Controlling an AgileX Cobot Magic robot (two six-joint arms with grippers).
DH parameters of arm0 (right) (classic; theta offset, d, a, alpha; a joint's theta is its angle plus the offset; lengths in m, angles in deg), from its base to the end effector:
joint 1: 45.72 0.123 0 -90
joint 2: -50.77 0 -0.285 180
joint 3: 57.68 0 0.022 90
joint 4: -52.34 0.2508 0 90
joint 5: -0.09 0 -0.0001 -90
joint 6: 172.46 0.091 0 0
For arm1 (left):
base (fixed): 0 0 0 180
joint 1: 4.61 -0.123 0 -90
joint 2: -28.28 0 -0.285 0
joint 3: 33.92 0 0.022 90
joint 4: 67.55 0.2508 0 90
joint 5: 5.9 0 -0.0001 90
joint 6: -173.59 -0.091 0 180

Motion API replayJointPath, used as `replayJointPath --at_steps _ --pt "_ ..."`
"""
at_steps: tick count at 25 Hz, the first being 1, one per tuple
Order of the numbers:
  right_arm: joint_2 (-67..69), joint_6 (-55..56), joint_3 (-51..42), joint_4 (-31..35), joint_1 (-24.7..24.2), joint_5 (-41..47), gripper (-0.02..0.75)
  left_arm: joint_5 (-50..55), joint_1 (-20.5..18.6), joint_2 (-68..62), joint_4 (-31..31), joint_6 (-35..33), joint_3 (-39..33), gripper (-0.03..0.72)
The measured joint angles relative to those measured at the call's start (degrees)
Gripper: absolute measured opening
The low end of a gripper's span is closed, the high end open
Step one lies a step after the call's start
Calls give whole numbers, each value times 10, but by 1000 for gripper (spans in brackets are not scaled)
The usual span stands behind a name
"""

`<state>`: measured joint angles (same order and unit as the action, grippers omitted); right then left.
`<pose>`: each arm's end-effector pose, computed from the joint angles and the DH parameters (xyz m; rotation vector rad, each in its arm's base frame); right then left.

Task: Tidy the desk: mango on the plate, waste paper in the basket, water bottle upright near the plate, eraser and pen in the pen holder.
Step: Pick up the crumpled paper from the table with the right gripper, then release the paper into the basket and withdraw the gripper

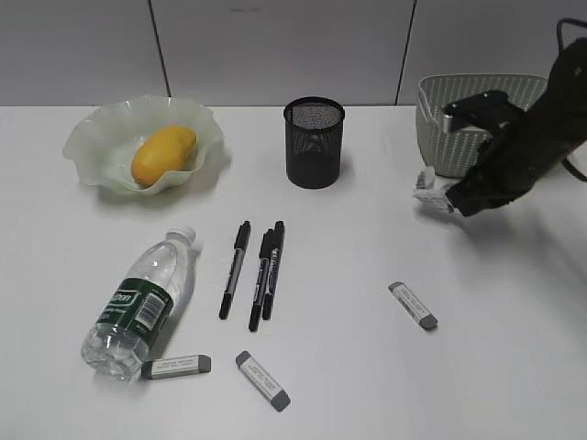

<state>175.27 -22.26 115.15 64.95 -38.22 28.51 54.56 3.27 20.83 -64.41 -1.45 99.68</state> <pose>0.3904 0.0609 0.1228 -0.6535 2.6963 0.0950 -0.0095 0.0057 0.2882 0.0471 1.9942 -0.0794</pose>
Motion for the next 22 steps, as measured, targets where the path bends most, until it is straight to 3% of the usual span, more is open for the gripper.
replayJointPath --at_steps 6,9,14,17,20,22 --pt "-153 49 4 24 60 5 13 0 0 0 0 0 0 483" --pt "-172 122 35 -29 41 -28 13 0 0 0 0 0 0 477" --pt "-71 200 152 -103 -5 -17 31 0 0 0 0 0 0 473" --pt "4 223 230 -122 -10 48 236 0 0 0 0 0 0 467" --pt "36 229 267 -126 -10 105 551 0 0 0 0 0 0 466" --pt "25 231 270 -126 -10 127 597 0 0 0 0 0 0 466"
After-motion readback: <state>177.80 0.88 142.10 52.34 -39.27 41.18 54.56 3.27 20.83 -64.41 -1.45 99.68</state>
